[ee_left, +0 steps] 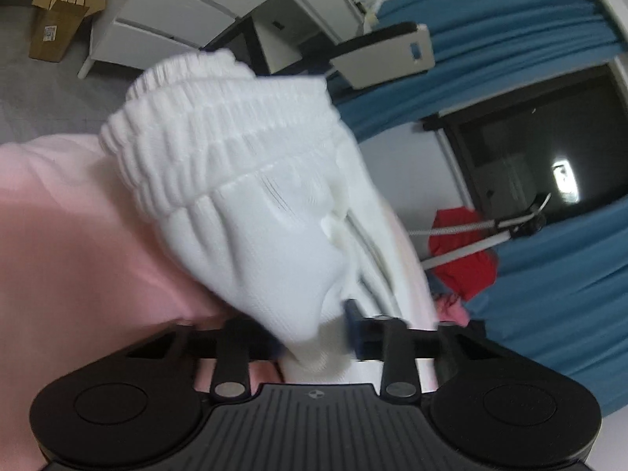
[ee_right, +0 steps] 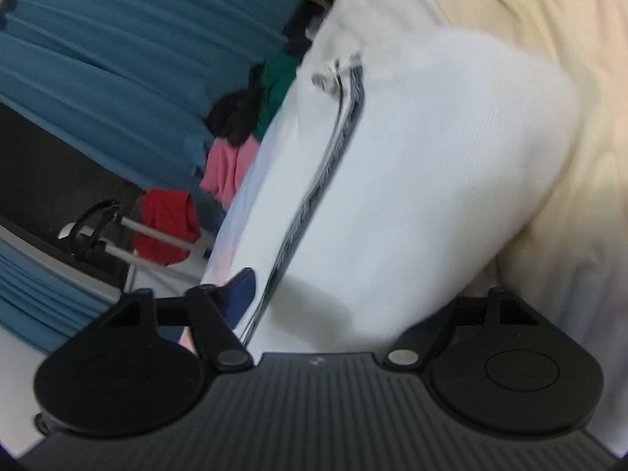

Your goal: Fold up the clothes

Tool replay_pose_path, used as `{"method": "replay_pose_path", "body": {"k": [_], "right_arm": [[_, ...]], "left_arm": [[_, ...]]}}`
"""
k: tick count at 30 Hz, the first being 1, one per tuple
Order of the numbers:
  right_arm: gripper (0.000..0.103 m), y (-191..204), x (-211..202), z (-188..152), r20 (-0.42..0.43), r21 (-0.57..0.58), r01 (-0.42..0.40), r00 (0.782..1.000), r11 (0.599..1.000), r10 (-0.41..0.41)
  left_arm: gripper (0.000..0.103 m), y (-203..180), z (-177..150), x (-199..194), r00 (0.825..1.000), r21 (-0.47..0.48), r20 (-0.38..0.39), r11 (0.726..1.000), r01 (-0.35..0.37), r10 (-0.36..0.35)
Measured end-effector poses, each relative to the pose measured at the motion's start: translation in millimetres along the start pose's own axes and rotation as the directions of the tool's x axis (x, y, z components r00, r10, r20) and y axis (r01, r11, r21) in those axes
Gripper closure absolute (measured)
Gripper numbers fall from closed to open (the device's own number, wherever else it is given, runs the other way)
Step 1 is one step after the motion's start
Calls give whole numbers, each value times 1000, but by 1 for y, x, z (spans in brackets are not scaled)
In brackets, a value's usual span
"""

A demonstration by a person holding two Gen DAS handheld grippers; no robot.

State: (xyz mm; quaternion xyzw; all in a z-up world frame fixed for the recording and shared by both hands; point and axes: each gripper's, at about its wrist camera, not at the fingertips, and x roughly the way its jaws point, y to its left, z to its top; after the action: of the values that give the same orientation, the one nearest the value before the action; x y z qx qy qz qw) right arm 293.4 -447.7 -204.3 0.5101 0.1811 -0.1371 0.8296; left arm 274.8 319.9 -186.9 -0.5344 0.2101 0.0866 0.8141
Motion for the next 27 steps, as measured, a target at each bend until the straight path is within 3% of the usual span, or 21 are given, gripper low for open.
{"method": "replay_pose_path", "body": {"k": [1, 4, 7, 19, 23, 27], "right_arm": [[67, 5, 0, 0, 17, -49, 30, 999, 998, -29], [85, 6, -8, 7, 27, -50, -2, 1000, 999, 4], [87, 9, -27, 15, 38, -24, -59, 997, 998, 60], [89, -9, -123, 24, -13, -7, -65, 998, 998, 65], [89, -30, -146, 19, -30, 45, -51, 998, 998, 53], [89, -61, -142, 12, -111, 107, 42, 993, 993, -30]], "left_arm": [[87, -3, 2, -4, 1000, 12, 17, 1000, 11, -11], [91, -11, 2, -14, 999, 44, 38, 999, 29, -31], [94, -15, 3, -29, 998, 39, 42, 998, 48, -50], [96, -24, 5, -166, 995, 35, 60, 996, 80, -82], [96, -4, -2, -208, 999, 22, 20, 999, 25, -26], [93, 17, -9, -217, 992, 49, -63, 993, -107, 110]]}}
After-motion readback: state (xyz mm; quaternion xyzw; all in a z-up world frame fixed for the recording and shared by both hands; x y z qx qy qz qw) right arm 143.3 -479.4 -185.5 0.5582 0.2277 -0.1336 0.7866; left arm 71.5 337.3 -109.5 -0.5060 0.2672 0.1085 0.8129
